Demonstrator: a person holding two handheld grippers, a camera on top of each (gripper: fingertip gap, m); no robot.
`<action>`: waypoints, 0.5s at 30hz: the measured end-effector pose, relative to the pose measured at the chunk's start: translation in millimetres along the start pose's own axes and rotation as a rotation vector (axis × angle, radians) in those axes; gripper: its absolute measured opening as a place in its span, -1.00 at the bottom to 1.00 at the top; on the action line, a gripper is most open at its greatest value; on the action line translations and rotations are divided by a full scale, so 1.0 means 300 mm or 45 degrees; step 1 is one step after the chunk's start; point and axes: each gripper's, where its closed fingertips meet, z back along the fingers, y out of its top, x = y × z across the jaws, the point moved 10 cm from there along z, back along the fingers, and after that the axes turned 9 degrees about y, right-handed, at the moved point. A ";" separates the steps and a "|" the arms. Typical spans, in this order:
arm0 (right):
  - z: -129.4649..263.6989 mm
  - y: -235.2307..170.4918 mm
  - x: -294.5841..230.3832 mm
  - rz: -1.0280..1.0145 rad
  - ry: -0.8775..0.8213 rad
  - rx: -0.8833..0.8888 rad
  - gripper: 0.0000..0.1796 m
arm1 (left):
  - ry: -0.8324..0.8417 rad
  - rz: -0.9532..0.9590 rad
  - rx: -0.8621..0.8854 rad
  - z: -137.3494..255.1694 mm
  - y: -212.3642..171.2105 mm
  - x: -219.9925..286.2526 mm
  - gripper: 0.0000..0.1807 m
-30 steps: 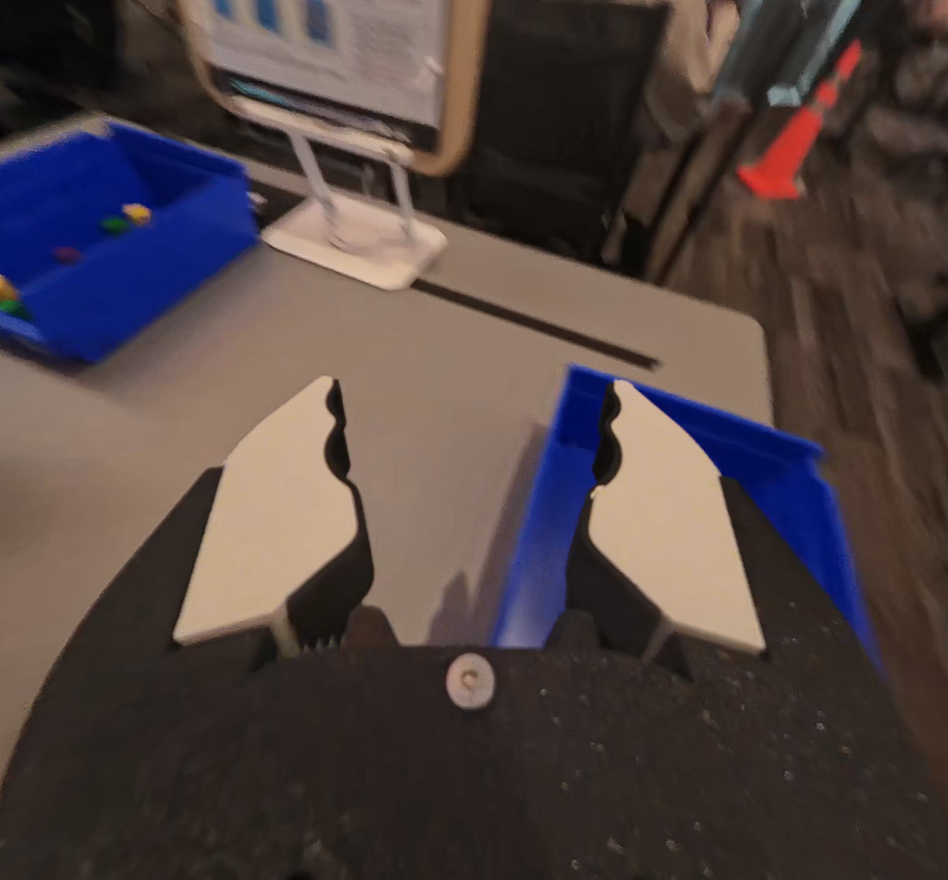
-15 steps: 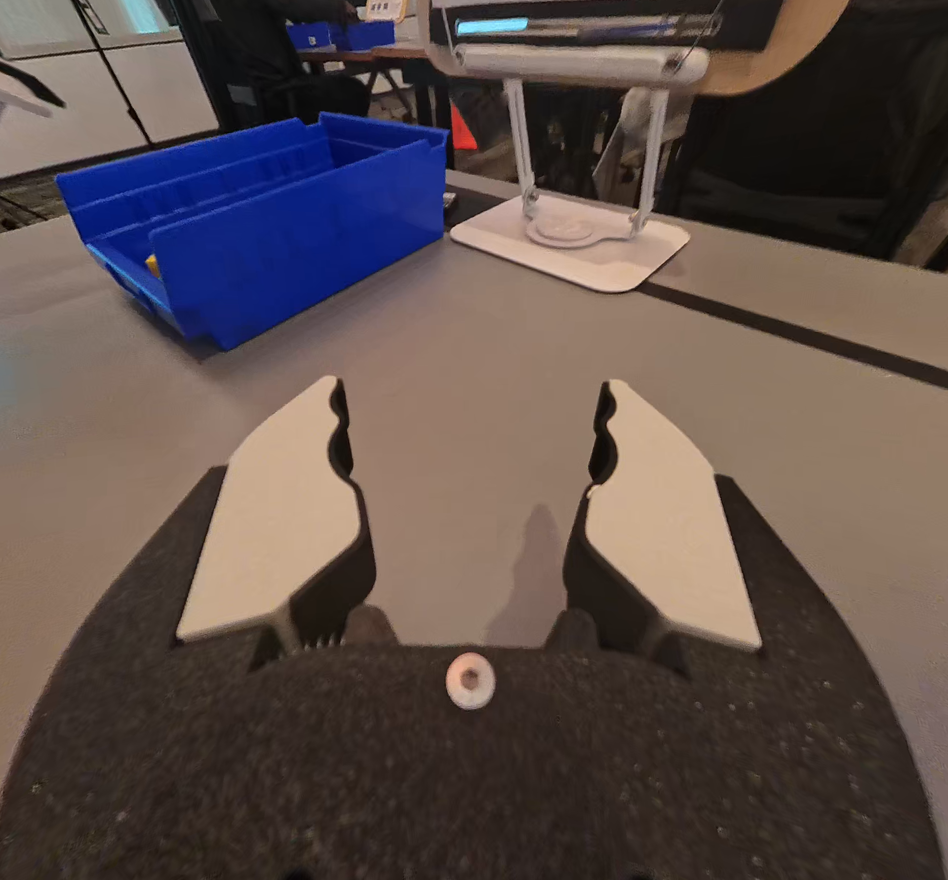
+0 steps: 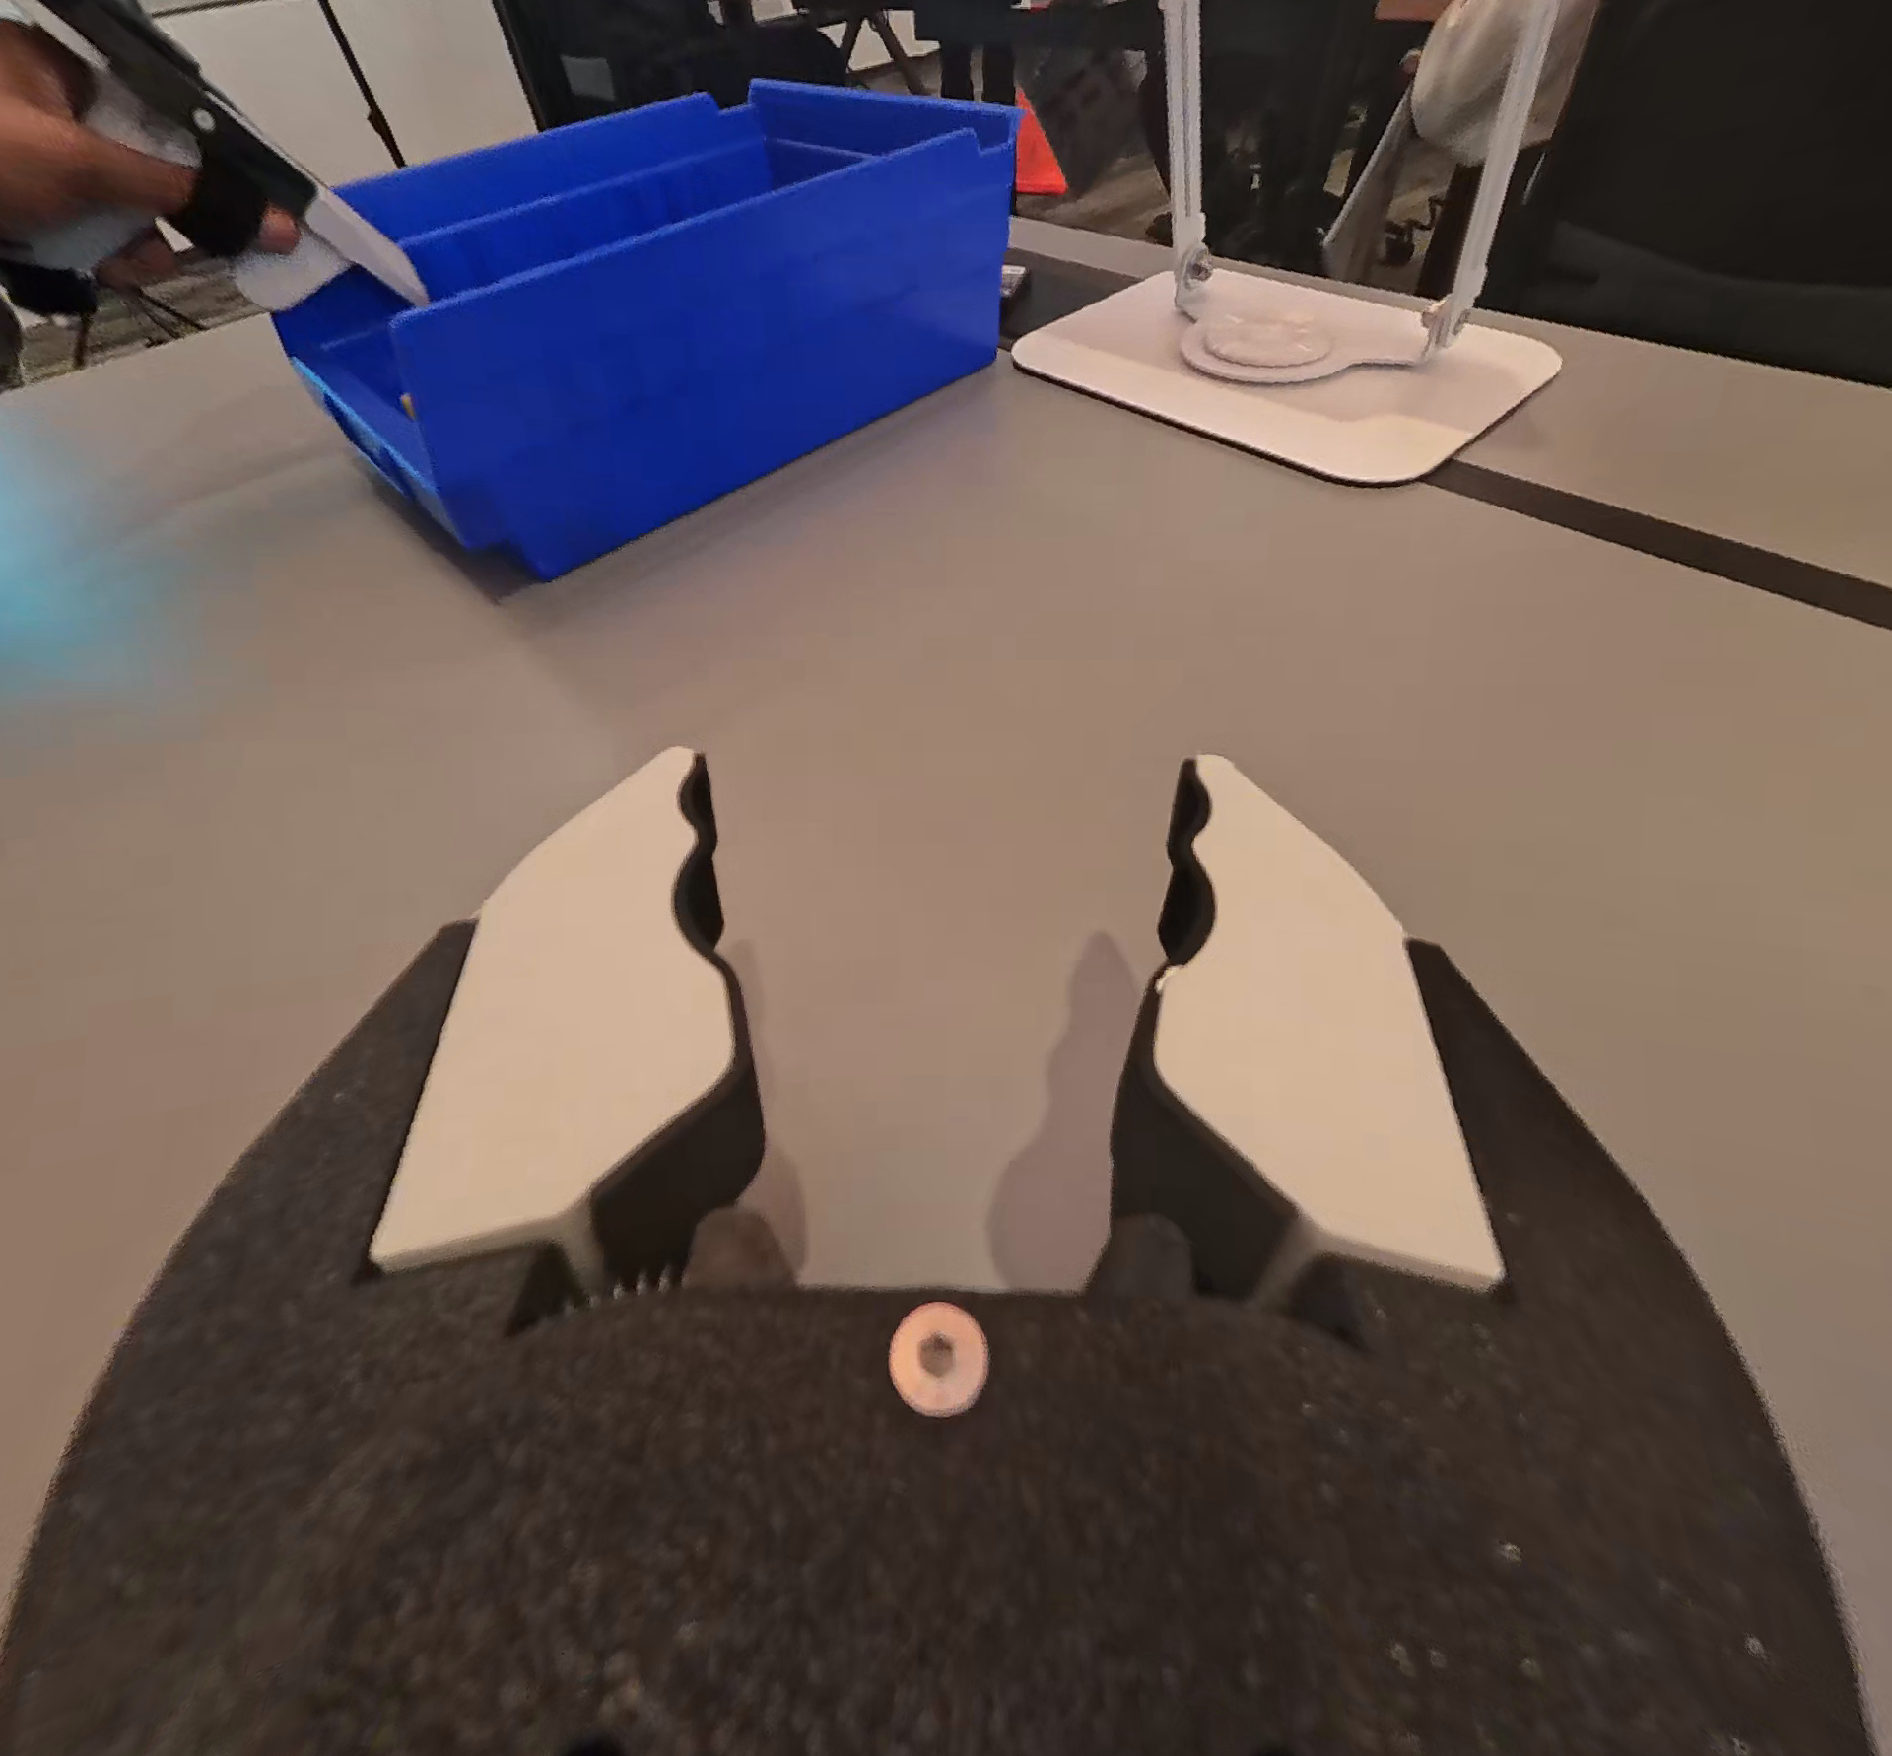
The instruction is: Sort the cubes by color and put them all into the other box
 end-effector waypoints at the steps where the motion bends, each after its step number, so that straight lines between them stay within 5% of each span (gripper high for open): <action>1: -0.001 0.000 -0.003 0.015 -0.005 -0.010 -0.07 | 0.044 -0.020 0.000 0.001 0.001 -0.005 -0.92; 7: 0.004 0.002 -0.004 0.033 -0.024 -0.016 -0.11 | 0.150 0.042 0.008 0.046 -0.066 -0.073 -0.95; 15: -0.009 -0.002 -0.020 -0.012 0.029 -0.016 -0.13 | 0.213 0.157 0.001 0.209 -0.316 -0.264 -0.96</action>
